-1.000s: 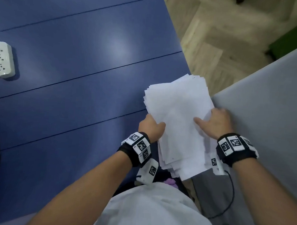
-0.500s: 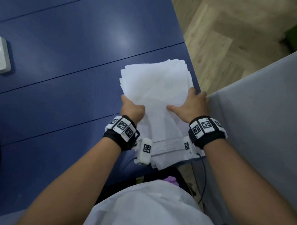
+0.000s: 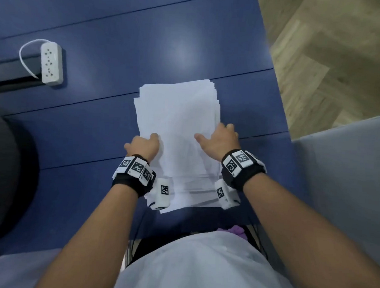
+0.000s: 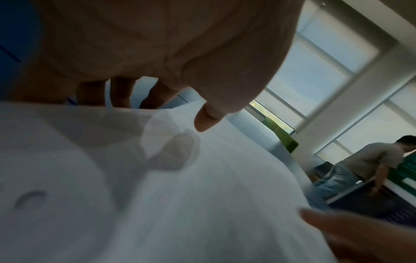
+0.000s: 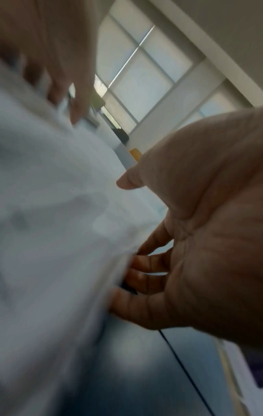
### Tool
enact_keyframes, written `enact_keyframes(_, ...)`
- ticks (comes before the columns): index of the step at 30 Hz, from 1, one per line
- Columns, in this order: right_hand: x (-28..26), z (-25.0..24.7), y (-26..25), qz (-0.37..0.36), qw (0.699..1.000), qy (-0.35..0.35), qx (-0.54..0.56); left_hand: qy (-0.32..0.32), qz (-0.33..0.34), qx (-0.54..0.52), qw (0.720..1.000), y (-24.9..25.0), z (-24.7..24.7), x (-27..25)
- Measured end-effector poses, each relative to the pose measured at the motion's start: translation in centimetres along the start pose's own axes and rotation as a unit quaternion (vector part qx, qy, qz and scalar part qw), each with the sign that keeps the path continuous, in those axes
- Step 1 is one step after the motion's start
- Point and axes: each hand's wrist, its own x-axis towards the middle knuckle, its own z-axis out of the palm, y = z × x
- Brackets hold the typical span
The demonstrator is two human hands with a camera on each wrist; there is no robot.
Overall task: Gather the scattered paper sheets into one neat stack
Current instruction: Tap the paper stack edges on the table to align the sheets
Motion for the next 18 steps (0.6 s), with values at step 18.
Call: enact_keyframes(18,-2.3,2.7,-0.5,0.092,0.994,-0.021,0.054,-0.081,0.012,0.030,0.996,-4.1,-2.6,0.3)
